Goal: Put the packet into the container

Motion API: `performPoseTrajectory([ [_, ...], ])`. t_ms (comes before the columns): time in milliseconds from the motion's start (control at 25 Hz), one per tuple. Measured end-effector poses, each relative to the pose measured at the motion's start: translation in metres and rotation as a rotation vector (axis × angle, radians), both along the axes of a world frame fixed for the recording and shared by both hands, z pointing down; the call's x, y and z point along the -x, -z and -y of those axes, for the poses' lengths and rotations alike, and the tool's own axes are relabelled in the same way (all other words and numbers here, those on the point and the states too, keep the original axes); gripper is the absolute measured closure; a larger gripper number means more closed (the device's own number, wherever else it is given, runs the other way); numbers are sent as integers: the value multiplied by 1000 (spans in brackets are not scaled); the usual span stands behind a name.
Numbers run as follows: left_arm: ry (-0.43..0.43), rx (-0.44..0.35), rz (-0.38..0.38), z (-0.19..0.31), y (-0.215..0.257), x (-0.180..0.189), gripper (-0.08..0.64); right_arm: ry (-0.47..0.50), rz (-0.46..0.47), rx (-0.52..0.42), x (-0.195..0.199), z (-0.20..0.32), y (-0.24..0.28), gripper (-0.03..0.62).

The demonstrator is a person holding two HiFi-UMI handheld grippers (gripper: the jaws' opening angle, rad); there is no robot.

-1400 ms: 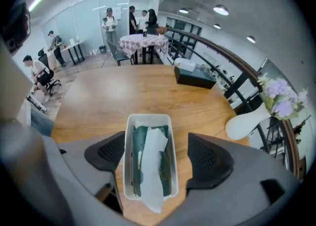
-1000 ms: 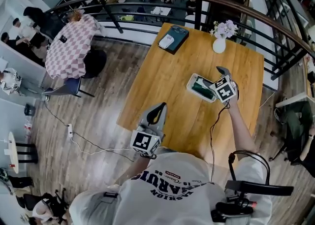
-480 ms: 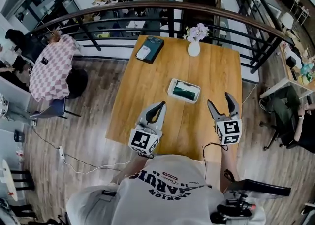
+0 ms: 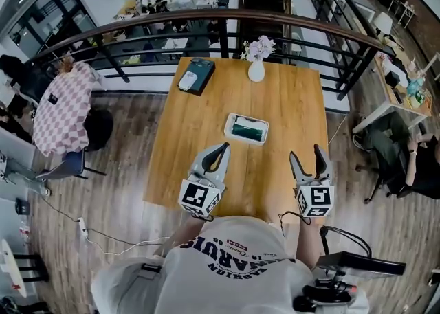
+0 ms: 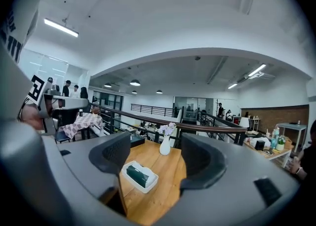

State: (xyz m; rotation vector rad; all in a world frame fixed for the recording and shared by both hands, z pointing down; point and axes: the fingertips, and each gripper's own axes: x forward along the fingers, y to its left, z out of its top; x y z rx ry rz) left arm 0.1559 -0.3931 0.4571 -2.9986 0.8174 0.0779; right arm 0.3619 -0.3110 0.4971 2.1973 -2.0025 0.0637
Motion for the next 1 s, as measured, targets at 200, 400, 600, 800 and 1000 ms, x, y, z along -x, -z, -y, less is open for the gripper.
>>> performPoseTrajectory([
  [200, -10, 5, 2, -1, 0, 4, 558, 0, -69, 9, 10, -3, 8, 571],
  [400, -9, 3, -3, -1, 1, 10, 558, 7, -63, 31, 20, -3, 4, 586],
  [600, -8, 7, -5, 2, -3, 19, 558, -10, -71, 35, 26, -1, 3, 586],
  [800, -22, 11, -10, -3, -8, 31, 558, -33, -65, 35, 36, -7, 2, 586],
  [1000, -65, 3, -16, -16, -13, 41, 558, -49, -72, 20, 46, -22, 6, 586],
])
